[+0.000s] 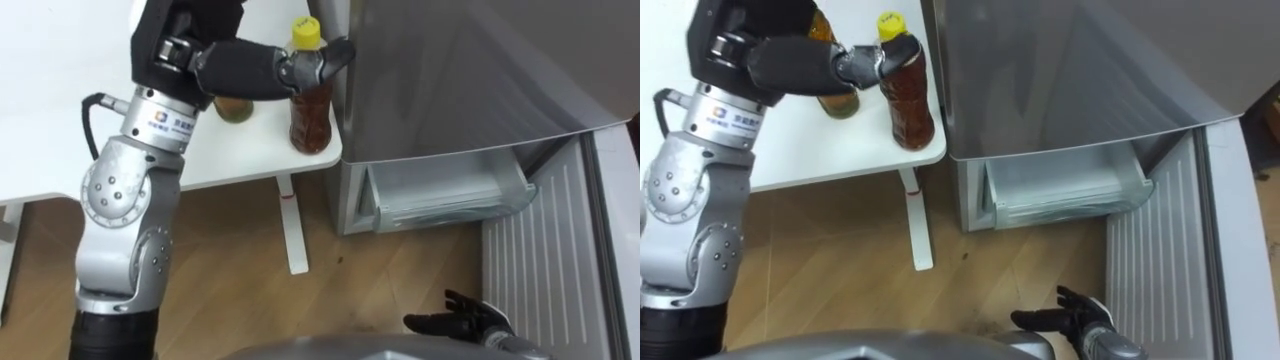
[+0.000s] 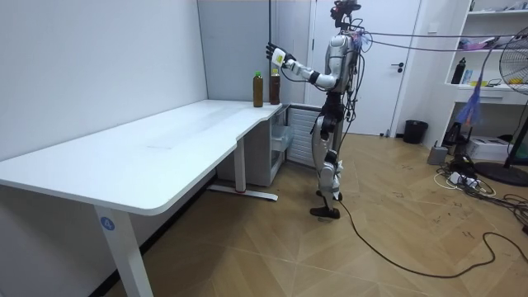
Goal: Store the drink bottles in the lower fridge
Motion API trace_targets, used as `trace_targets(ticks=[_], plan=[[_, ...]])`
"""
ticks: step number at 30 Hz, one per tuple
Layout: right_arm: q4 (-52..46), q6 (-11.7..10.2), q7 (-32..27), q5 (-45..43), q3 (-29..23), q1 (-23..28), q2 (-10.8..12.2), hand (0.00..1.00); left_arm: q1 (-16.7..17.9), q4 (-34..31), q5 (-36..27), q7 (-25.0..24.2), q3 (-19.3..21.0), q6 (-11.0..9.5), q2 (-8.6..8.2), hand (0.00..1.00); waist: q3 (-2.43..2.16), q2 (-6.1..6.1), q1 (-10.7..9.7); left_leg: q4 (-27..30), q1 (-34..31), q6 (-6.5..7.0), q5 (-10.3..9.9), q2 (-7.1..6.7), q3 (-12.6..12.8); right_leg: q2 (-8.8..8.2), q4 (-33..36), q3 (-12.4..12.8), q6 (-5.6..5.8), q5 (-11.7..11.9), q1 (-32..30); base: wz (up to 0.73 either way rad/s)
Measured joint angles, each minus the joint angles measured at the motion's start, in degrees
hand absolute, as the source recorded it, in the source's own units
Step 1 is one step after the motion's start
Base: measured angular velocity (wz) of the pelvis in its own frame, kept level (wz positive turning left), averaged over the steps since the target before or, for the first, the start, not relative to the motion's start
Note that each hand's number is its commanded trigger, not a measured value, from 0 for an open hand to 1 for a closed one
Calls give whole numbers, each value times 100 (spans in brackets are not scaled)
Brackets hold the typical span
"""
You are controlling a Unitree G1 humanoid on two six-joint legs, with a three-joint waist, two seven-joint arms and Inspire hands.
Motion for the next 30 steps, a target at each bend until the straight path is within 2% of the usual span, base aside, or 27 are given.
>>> trace_targets(ticks=[17,30], plan=[[66,-16,-142,19,0,-15,5,0,1,293,-6,20,10,4,2,0,-4,3,-12,5,22,-19,-9,45,32,35,3,6,-22,14,17,0],[37,-15,-211,11,16,-1,5,0,60,421,-15,232,2,3,4,0,-3,9,-3,2,25,-20,-10,43,32,33,9,7,-24,15,24,0]])
